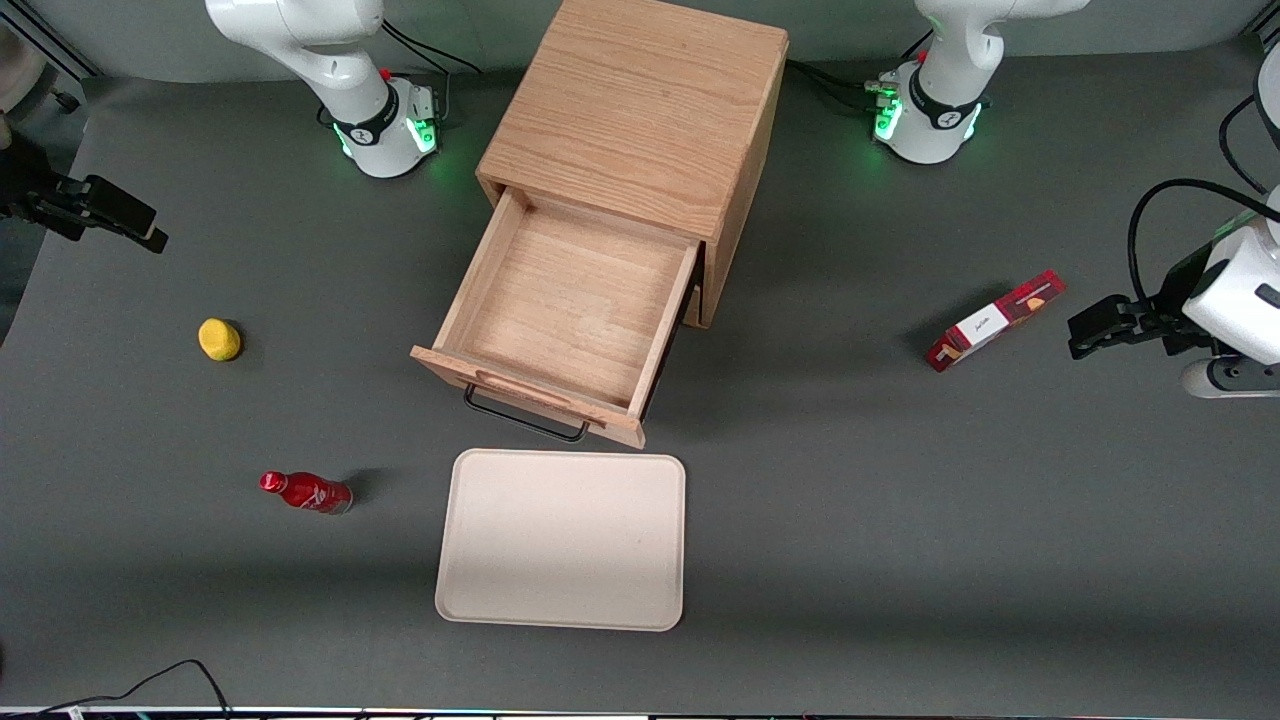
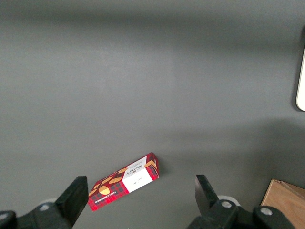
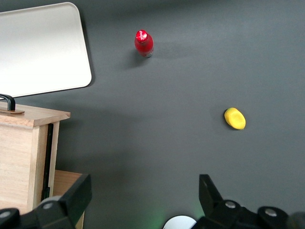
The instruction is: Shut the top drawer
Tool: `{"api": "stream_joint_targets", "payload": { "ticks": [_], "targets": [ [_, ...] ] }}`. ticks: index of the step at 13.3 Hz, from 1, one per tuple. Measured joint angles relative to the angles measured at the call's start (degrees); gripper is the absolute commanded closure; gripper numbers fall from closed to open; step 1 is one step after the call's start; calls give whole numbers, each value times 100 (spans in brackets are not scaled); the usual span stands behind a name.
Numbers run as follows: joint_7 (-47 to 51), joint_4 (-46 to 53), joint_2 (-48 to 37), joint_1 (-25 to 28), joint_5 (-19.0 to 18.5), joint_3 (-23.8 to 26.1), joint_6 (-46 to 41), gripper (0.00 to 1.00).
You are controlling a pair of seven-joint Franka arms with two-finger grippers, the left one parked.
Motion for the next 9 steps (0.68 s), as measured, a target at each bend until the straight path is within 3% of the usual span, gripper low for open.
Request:
{"api": "stream_joint_targets", "payload": {
  "ticks": [9],
  "targets": [
    [41, 236, 51, 0, 0, -67, -131, 0]
  ]
}}
